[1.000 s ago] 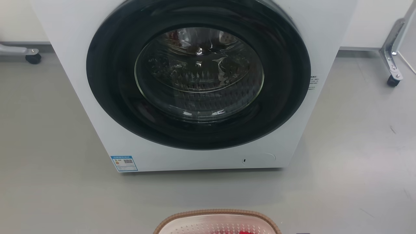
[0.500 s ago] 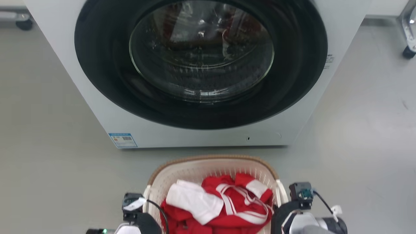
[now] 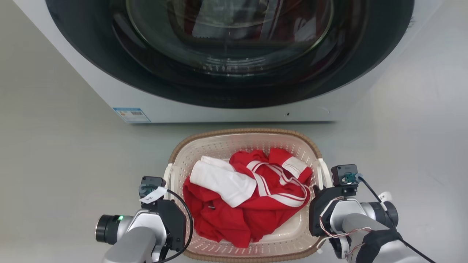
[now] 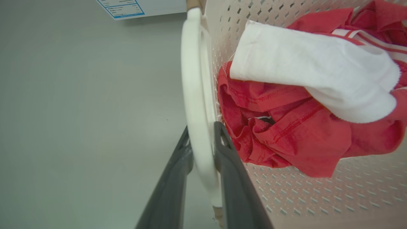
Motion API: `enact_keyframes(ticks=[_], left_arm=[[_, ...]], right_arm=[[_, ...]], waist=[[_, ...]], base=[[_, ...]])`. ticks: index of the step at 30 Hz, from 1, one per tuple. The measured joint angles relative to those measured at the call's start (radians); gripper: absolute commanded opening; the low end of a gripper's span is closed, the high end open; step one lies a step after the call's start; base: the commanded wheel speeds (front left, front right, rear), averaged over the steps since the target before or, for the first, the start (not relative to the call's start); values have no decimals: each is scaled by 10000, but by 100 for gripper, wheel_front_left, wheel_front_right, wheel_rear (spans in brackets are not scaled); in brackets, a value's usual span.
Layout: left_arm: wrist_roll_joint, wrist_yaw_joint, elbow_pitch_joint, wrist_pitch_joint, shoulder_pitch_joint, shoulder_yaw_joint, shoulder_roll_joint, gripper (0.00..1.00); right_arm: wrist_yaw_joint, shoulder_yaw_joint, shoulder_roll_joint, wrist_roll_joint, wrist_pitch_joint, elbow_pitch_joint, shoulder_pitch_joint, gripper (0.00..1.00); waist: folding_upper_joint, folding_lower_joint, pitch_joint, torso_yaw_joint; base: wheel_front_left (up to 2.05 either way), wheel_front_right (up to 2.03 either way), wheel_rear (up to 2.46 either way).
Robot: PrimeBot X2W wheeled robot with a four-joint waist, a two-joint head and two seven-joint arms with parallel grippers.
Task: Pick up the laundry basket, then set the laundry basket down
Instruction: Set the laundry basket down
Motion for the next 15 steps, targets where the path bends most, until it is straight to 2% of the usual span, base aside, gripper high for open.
enact_keyframes(ticks=[15], left_arm=[[0,247,-560,-102,-1241,-69,15,0]], right_arm=[[46,-142,-10,-240,-525,752,-1360,0]], waist=[[0,0,2222,226]], base=[[0,0,0]])
